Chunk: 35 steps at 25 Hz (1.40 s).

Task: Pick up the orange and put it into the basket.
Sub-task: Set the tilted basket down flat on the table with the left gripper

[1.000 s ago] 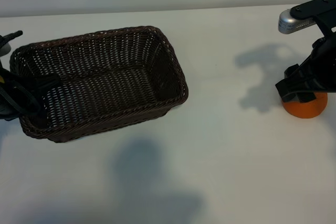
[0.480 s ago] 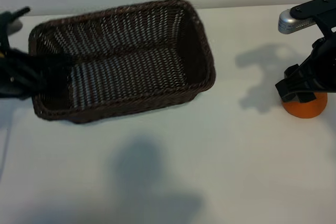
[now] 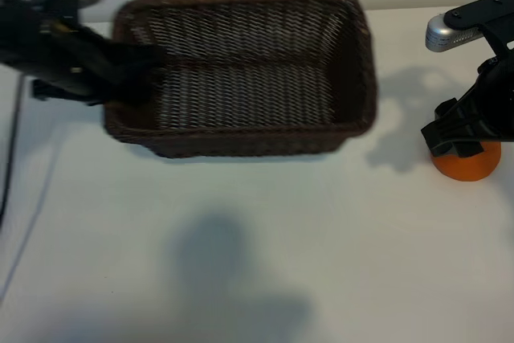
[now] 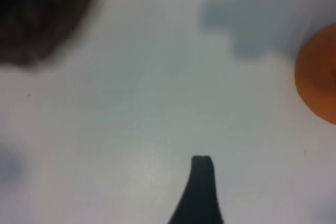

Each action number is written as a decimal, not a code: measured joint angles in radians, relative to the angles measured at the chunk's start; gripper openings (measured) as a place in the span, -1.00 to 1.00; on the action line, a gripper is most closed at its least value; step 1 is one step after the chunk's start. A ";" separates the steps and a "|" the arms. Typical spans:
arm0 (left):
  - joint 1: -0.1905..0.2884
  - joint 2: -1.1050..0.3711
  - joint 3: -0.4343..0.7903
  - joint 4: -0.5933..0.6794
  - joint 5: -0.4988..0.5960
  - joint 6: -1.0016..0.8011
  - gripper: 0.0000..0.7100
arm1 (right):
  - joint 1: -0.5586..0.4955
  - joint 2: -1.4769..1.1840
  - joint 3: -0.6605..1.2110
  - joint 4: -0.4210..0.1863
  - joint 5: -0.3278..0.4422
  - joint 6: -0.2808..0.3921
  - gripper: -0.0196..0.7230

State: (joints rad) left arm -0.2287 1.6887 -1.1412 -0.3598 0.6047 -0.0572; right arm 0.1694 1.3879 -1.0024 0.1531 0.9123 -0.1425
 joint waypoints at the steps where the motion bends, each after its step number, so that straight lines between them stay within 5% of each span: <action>1: -0.019 0.029 -0.013 0.000 -0.006 0.000 -0.58 | 0.000 0.000 0.000 0.000 0.000 0.000 0.65; 8: -0.089 0.176 -0.078 -0.004 -0.070 -0.014 -0.59 | 0.000 0.000 0.000 0.001 0.000 0.000 0.65; 31: -0.093 0.262 -0.030 -0.015 -0.174 -0.051 -0.57 | 0.000 0.000 0.000 0.001 0.000 0.000 0.65; 35: -0.093 0.262 -0.034 -0.016 -0.152 -0.052 -0.18 | 0.000 0.000 0.000 0.001 0.000 0.000 0.65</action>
State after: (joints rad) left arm -0.3213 1.9511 -1.1748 -0.3756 0.4525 -0.1094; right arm 0.1694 1.3879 -1.0024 0.1540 0.9123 -0.1425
